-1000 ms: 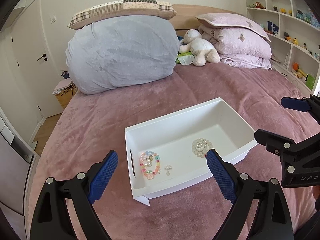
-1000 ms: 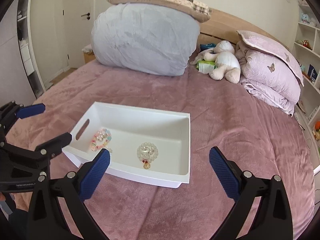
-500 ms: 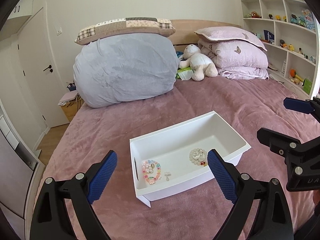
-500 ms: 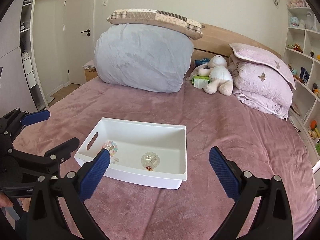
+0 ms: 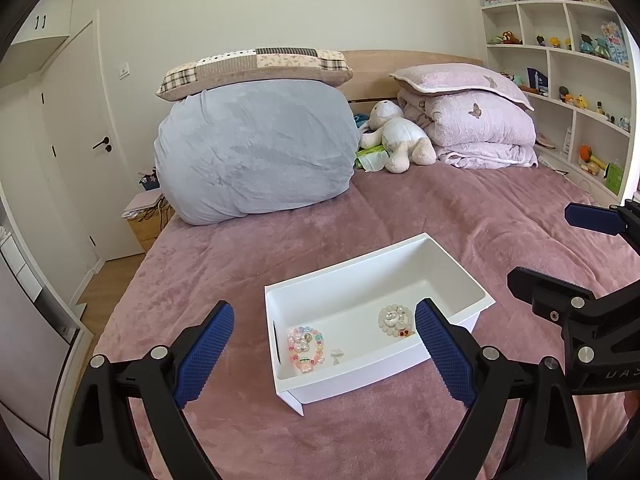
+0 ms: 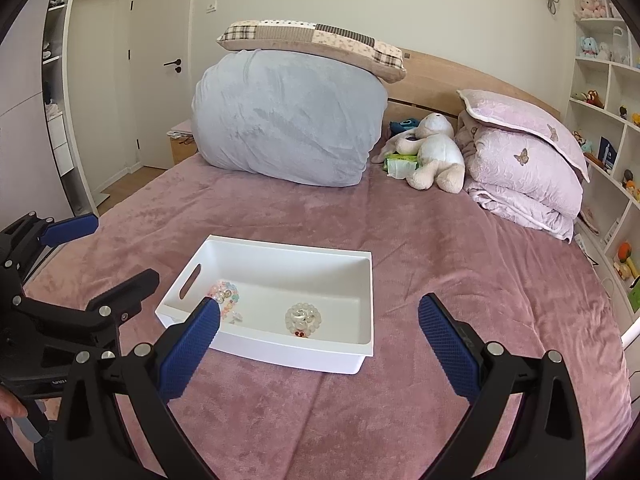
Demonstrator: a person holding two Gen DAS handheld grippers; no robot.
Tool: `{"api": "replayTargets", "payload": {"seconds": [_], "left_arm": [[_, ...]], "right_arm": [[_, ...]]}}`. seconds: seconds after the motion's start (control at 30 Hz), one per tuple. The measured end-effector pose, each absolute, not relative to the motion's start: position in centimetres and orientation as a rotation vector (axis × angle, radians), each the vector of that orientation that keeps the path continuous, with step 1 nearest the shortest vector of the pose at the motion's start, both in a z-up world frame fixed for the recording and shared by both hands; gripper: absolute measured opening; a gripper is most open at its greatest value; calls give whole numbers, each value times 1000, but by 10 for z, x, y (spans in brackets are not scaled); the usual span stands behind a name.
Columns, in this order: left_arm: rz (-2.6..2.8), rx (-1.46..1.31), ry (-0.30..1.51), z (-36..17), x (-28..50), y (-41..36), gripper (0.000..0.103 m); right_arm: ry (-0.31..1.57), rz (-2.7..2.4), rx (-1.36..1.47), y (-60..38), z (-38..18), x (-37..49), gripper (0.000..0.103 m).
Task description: Organize jewelry
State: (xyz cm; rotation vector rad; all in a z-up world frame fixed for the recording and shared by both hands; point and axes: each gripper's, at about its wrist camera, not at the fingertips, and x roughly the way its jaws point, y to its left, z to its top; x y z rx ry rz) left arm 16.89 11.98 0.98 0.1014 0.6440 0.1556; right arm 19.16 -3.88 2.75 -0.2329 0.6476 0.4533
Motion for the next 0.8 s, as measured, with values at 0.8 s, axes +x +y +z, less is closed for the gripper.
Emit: {"api": "replayTargets", "payload": {"seconds": [0.8], "left_arm": [[141,42,657,7,170,130,93]], "right_arm": [[647,440,-252,-39,29,197,98]]}}
